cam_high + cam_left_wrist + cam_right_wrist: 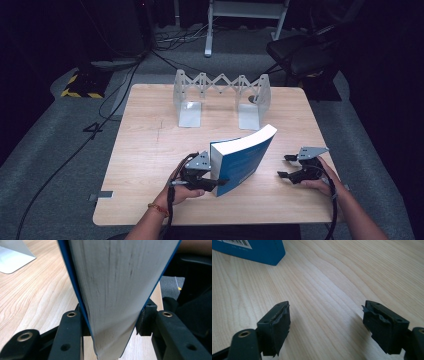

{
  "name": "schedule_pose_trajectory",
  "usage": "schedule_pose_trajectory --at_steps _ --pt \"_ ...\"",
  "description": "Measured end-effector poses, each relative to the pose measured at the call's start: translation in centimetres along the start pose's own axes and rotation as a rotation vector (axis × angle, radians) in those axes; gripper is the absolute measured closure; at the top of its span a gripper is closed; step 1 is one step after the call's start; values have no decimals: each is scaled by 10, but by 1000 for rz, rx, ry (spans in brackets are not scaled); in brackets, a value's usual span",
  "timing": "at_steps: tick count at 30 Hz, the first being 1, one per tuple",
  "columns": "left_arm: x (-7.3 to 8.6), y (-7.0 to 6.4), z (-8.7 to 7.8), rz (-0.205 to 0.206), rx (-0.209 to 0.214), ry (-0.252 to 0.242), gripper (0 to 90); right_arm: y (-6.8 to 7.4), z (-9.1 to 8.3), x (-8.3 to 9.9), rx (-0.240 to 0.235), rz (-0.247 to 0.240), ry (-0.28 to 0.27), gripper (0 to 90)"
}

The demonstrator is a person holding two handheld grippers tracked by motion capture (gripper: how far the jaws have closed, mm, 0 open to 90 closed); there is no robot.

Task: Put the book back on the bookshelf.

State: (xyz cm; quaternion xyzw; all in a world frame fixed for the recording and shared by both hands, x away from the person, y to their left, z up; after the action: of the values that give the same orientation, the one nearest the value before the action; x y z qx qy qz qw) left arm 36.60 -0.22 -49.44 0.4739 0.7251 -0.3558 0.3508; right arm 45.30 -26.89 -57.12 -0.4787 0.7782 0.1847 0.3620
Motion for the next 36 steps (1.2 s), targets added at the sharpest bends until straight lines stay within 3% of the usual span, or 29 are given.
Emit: schedule_pose_trajectory --at_steps 3,5,12,18,24,25,29,36 --pt "3 -1 -6 0 11 14 590 6 3 -3 -10 -6 -1 216" --pt "5 0 -9 2 13 18 590 12 7 -6 -28 -25 8 162" --pt "6 0 -10 16 25 37 587 47 26 -25 -141 -123 12 146" --pt "7 -1 -10 26 28 50 580 66 43 -42 -195 -167 7 151" --pt "11 -1 -10 18 19 51 568 74 53 -52 -217 -195 0 174" --pt "11 0 -11 22 12 44 566 75 55 -56 -231 -204 -18 234" --pt "11 1 -11 21 0 38 563 79 55 -58 -271 -209 -28 245" --pt "12 1 -11 17 -4 32 560 81 55 -59 -286 -217 -38 256"
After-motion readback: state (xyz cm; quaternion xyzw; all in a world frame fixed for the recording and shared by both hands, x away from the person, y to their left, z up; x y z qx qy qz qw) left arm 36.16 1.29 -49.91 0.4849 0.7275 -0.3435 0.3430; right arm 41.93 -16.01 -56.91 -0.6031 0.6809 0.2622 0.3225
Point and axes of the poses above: each handheld gripper's, and its own axes: z roughly forward along the jaws, x roughly out of its underside, y roughly to its left, the point moved 10 cm from there along z, roughly forward along the jaws, and after that the axes turned 4 degrees about -z, right-handed, at the moved point
